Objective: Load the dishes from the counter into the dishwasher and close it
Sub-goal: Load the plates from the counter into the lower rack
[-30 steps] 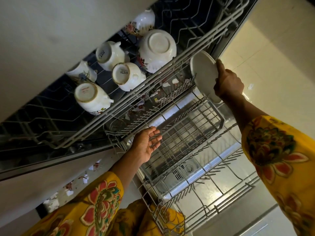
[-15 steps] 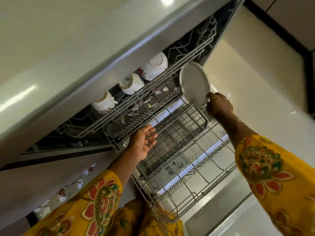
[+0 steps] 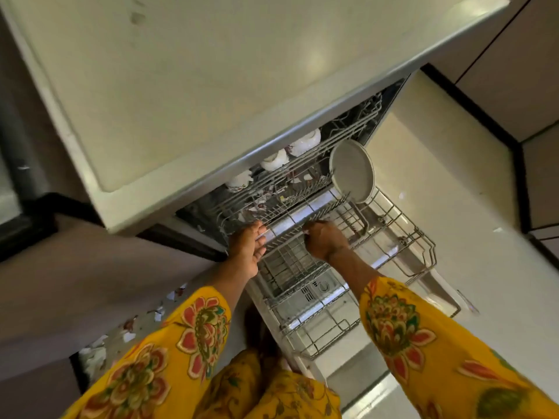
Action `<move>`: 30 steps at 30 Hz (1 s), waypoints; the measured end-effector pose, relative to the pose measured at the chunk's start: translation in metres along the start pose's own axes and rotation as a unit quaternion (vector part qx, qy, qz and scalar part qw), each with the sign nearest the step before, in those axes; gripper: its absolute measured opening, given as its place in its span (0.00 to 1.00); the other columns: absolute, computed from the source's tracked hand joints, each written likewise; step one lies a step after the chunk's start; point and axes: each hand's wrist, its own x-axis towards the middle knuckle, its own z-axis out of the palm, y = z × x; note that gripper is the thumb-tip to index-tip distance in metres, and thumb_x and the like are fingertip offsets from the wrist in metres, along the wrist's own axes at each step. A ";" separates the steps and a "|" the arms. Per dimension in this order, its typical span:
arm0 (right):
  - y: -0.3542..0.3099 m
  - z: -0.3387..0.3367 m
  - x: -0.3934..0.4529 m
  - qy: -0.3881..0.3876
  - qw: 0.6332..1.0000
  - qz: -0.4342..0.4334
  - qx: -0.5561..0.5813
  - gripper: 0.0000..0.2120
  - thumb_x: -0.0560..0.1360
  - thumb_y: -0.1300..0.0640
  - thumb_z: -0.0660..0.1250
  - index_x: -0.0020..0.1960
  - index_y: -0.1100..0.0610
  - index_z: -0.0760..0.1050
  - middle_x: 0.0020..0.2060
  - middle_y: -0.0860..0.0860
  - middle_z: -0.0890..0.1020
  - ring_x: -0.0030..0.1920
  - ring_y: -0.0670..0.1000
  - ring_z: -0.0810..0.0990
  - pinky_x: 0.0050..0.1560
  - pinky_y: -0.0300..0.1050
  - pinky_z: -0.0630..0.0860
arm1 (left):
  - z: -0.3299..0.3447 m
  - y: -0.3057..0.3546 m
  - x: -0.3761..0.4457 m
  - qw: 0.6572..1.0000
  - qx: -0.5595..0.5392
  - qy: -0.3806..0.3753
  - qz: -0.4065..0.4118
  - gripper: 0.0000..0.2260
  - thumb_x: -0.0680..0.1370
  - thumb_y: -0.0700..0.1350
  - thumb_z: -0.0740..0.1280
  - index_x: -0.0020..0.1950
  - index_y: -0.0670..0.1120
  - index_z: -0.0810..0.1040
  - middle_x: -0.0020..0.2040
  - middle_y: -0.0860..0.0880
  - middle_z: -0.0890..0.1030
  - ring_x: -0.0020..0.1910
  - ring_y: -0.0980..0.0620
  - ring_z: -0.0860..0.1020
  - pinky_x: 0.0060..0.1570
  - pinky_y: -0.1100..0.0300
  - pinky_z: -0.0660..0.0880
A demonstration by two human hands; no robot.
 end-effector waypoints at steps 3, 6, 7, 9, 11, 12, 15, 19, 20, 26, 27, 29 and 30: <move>-0.035 0.003 -0.022 -0.015 1.000 -0.017 0.001 0.18 0.79 0.58 0.57 0.68 0.55 0.69 0.62 0.58 0.75 0.60 0.58 0.76 0.57 0.55 0.77 | -0.024 0.008 -0.029 1.000 -0.008 0.012 0.022 0.14 0.82 0.46 0.57 0.65 0.44 0.73 0.67 0.48 0.74 0.60 0.50 0.73 0.54 0.58 0.69; -0.068 0.007 -0.045 -0.025 0.999 -0.037 0.023 0.17 0.78 0.56 0.57 0.66 0.53 0.71 0.63 0.57 0.75 0.61 0.59 0.75 0.59 0.52 0.75 | -0.052 0.014 -0.055 0.998 -0.041 0.035 0.038 0.14 0.82 0.45 0.58 0.66 0.43 0.73 0.67 0.48 0.74 0.60 0.51 0.75 0.48 0.62 0.70; -0.080 0.008 -0.054 -0.020 0.998 -0.046 0.034 0.17 0.78 0.56 0.58 0.65 0.53 0.72 0.63 0.58 0.76 0.61 0.59 0.76 0.59 0.50 0.75 | -0.063 0.014 -0.063 0.997 -0.054 0.045 0.043 0.14 0.82 0.44 0.59 0.65 0.43 0.74 0.66 0.47 0.75 0.58 0.52 0.76 0.46 0.63 0.71; -0.105 0.012 -0.070 -0.009 0.996 -0.073 0.053 0.16 0.77 0.57 0.60 0.63 0.54 0.74 0.61 0.58 0.77 0.60 0.59 0.76 0.58 0.48 0.74 | -0.085 0.014 -0.079 0.994 -0.073 0.064 0.051 0.13 0.81 0.43 0.59 0.64 0.43 0.75 0.63 0.47 0.77 0.52 0.53 0.77 0.44 0.63 0.71; -0.133 0.014 -0.085 -0.011 0.994 -0.092 0.061 0.15 0.76 0.57 0.60 0.61 0.55 0.76 0.59 0.59 0.79 0.59 0.60 0.77 0.58 0.48 0.75 | -0.110 0.013 -0.095 0.991 -0.093 0.070 0.063 0.11 0.81 0.42 0.60 0.60 0.43 0.77 0.54 0.48 0.81 0.44 0.55 0.76 0.40 0.63 0.69; -0.147 0.015 -0.092 -0.008 0.993 -0.101 0.060 0.14 0.75 0.57 0.60 0.59 0.55 0.77 0.57 0.59 0.80 0.58 0.60 0.77 0.57 0.49 0.75 | -0.123 0.013 -0.104 0.990 -0.107 0.069 0.068 0.10 0.81 0.42 0.60 0.59 0.43 0.77 0.50 0.48 0.81 0.44 0.55 0.77 0.38 0.64 0.68; -0.191 0.017 -0.114 0.010 0.990 -0.122 0.069 0.13 0.75 0.57 0.61 0.57 0.56 0.78 0.55 0.59 0.81 0.56 0.60 0.78 0.54 0.48 0.75 | -0.168 0.014 -0.128 0.988 -0.116 0.070 0.080 0.12 0.81 0.42 0.60 0.60 0.40 0.77 0.48 0.45 0.81 0.46 0.52 0.79 0.33 0.63 0.65; -0.252 0.028 -0.141 0.024 0.986 -0.160 0.050 0.13 0.75 0.56 0.62 0.57 0.56 0.77 0.54 0.60 0.81 0.55 0.61 0.78 0.54 0.48 0.74 | -0.232 0.014 -0.161 0.985 -0.117 0.077 0.105 0.09 0.80 0.44 0.62 0.41 0.44 0.76 0.32 0.48 0.72 0.28 0.54 0.66 0.30 0.62 0.62; -0.271 0.032 -0.150 0.028 0.983 -0.173 0.048 0.13 0.75 0.56 0.62 0.58 0.56 0.77 0.54 0.59 0.81 0.55 0.60 0.78 0.55 0.48 0.75 | -0.251 0.014 -0.171 0.981 -0.127 0.087 0.117 0.09 0.80 0.43 0.62 0.40 0.45 0.76 0.33 0.48 0.73 0.29 0.53 0.66 0.31 0.62 0.63; -0.367 0.048 -0.186 0.035 0.966 -0.254 0.022 0.14 0.75 0.56 0.61 0.58 0.57 0.77 0.55 0.58 0.80 0.57 0.59 0.77 0.57 0.50 0.74 | -0.343 0.018 -0.212 0.960 -0.189 0.115 0.175 0.07 0.80 0.43 0.61 0.45 0.47 0.77 0.40 0.50 0.78 0.36 0.53 0.72 0.36 0.60 0.67; -0.386 0.048 -0.191 0.036 0.962 -0.270 0.013 0.13 0.75 0.55 0.61 0.57 0.57 0.77 0.55 0.58 0.81 0.57 0.59 0.77 0.56 0.50 0.74 | -0.359 0.020 -0.219 0.954 -0.203 0.119 0.184 0.07 0.80 0.42 0.61 0.46 0.47 0.77 0.40 0.50 0.78 0.36 0.54 0.72 0.36 0.60 0.67; -0.424 0.050 -0.200 0.039 0.953 -0.300 0.006 0.12 0.76 0.55 0.61 0.54 0.57 0.78 0.53 0.58 0.81 0.55 0.59 0.77 0.54 0.51 0.75 | -0.391 0.024 -0.234 0.944 -0.230 0.127 0.201 0.06 0.80 0.42 0.61 0.45 0.46 0.77 0.39 0.50 0.78 0.34 0.54 0.72 0.33 0.61 0.66; -0.442 0.051 -0.205 0.040 0.948 -0.314 0.003 0.12 0.76 0.55 0.60 0.53 0.57 0.79 0.52 0.58 0.81 0.54 0.59 0.78 0.53 0.52 0.75 | -0.406 0.026 -0.240 0.938 -0.244 0.129 0.210 0.06 0.79 0.41 0.62 0.44 0.46 0.76 0.37 0.49 0.78 0.32 0.55 0.71 0.31 0.62 0.65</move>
